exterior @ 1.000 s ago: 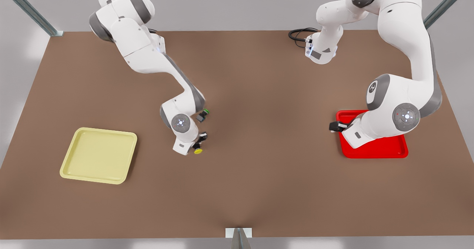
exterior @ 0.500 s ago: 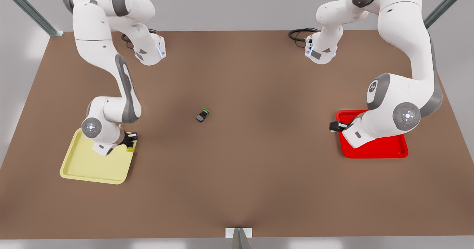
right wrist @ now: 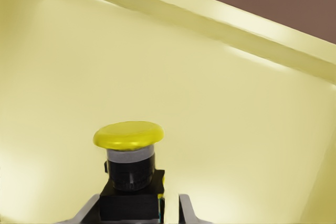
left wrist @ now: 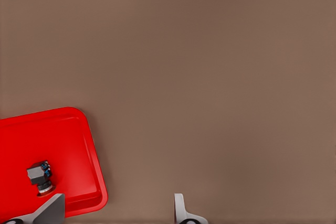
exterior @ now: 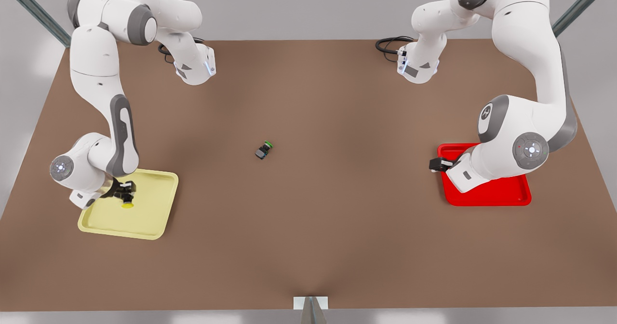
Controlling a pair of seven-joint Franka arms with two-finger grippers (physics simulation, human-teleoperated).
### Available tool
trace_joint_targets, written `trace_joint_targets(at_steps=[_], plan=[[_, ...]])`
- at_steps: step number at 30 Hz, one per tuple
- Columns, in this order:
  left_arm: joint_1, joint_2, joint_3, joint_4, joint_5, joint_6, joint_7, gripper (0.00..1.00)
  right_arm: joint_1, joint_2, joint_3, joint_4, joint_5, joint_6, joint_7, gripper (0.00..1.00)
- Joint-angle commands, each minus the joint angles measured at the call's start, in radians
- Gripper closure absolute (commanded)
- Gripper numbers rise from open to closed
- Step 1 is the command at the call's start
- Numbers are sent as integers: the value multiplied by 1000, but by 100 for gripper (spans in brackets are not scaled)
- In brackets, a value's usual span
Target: Place the switches on the corresponding trays according to their colors
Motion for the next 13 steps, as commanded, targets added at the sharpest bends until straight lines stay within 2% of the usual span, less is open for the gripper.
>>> trace_joint_targets(at_steps=[1, 4, 6, 7, 9, 10, 11, 13], plan=[[0, 0, 1, 0, 0, 0, 0, 0, -1, -1, 0, -1, -1, -2, 0, 0], [0, -9, 1, 0, 2, 0, 2, 0, -54, -10, 41, 1, -4, -19, 0, 0], [0, -9, -7, 21, 60, -6, 8, 0, -28, -143, 41, 10, -14, -85, 26, 0], [0, -6, -7, 35, 58, -12, 8, 0, -27, -243, 52, 41, -79, -206, 116, 0], [0, -11, -9, 35, 57, -15, 6, 0, -44, -401, 213, 166, -205, -551, 451, 0], [0, -11, -7, 35, 57, -15, 6, 0, -51, -460, 345, 159, -208, -620, 666, 0], [0, -11, -7, 35, 57, -15, 6, 0, -50, -481, 410, 157, -237, -665, 766, 0], [0, -11, -7, 35, 58, -15, 6, 0, -41, -477, 416, 151, -237, -657, 782, 0]])
